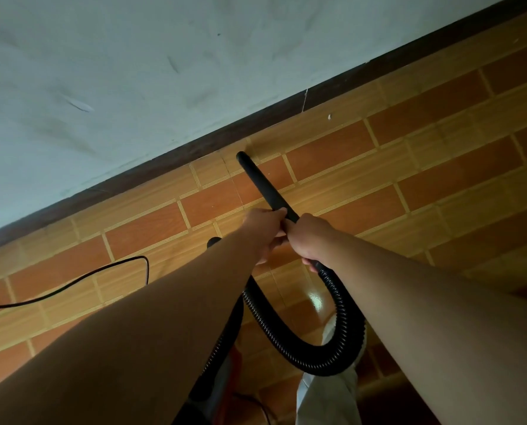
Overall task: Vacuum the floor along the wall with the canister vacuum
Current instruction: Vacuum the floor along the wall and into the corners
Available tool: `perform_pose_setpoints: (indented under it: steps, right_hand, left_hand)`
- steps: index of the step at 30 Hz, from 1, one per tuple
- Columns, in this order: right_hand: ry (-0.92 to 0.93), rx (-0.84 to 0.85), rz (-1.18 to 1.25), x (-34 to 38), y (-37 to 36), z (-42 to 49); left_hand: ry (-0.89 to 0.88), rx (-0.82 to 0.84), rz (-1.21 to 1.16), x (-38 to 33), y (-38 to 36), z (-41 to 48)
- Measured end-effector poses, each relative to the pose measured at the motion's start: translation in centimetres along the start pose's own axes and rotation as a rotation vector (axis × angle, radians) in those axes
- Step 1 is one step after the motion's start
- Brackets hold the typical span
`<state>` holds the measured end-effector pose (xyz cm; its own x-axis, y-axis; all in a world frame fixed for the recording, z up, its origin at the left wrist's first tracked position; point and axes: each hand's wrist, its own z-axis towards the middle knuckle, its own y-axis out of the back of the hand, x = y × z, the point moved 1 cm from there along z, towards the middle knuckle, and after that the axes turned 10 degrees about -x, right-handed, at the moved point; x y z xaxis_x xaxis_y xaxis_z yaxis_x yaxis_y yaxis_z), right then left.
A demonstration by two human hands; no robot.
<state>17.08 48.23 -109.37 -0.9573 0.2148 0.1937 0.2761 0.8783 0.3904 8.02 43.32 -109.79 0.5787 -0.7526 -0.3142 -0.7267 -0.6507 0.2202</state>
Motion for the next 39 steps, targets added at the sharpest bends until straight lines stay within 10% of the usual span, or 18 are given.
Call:
perform_pose_setpoints:
  steps: [39]
  right_hand:
    - [-0.085, -0.059, 0.531, -11.7, 13.0, 4.1]
  left_hand:
    - [-0.174, 0.113, 0.477, 0.7, -17.4, -8.7]
